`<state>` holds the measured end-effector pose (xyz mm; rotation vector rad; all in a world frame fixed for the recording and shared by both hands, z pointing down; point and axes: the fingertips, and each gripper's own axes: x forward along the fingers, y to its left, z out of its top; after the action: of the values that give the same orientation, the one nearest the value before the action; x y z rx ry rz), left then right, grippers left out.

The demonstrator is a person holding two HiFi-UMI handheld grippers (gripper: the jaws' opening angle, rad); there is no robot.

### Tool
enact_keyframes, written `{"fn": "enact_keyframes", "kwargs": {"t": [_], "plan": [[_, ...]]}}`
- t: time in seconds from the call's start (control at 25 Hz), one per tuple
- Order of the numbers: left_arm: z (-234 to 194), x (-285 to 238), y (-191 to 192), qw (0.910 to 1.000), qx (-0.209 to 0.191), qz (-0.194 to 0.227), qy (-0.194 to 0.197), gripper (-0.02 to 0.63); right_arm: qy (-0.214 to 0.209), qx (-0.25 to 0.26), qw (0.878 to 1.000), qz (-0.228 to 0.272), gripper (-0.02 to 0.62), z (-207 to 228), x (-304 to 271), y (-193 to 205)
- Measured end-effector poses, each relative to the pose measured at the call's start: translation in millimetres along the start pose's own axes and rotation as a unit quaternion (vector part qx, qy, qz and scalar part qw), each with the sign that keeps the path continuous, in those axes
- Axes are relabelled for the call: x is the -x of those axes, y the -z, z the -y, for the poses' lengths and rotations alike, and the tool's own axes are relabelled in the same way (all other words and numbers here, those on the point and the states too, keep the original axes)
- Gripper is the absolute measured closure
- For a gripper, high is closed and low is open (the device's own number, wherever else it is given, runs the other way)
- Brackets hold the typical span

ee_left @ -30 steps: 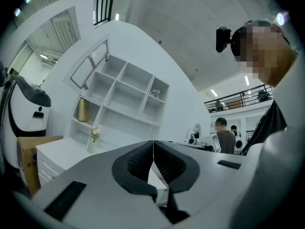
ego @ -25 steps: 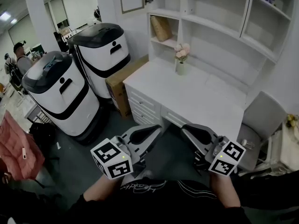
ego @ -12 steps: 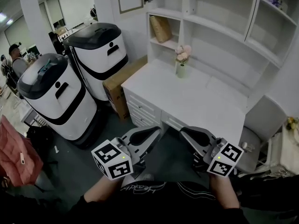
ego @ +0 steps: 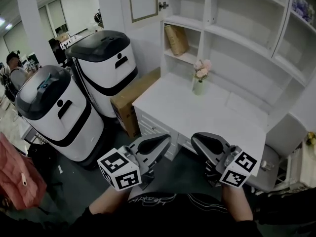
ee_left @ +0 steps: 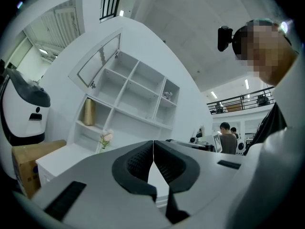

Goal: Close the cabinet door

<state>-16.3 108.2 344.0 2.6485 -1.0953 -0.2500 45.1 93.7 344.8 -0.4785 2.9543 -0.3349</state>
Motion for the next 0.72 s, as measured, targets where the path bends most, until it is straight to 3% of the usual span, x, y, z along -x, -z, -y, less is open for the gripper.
{"fn": "enact_keyframes", "kwargs": {"t": [0.2, 0.4, 0.72], "plan": [[-41, -1, -12, 0.9999, 0.003, 0.007, 0.013, 0.583, 0.018, -0.001, 1.000, 0.009, 0.541, 22, -30, 2], [-71, -13, -12, 0.9988, 0.038, 0.015, 0.026, 0.583, 0.021, -0.002, 1.000, -0.005, 0.541, 41, -47, 7], [-120, -62, -31, 0.9995, 0.025, 0.016, 0.013, 0.583, 0.008, 0.007, 1.000, 0.001, 0.541, 107, -76, -19]]}}
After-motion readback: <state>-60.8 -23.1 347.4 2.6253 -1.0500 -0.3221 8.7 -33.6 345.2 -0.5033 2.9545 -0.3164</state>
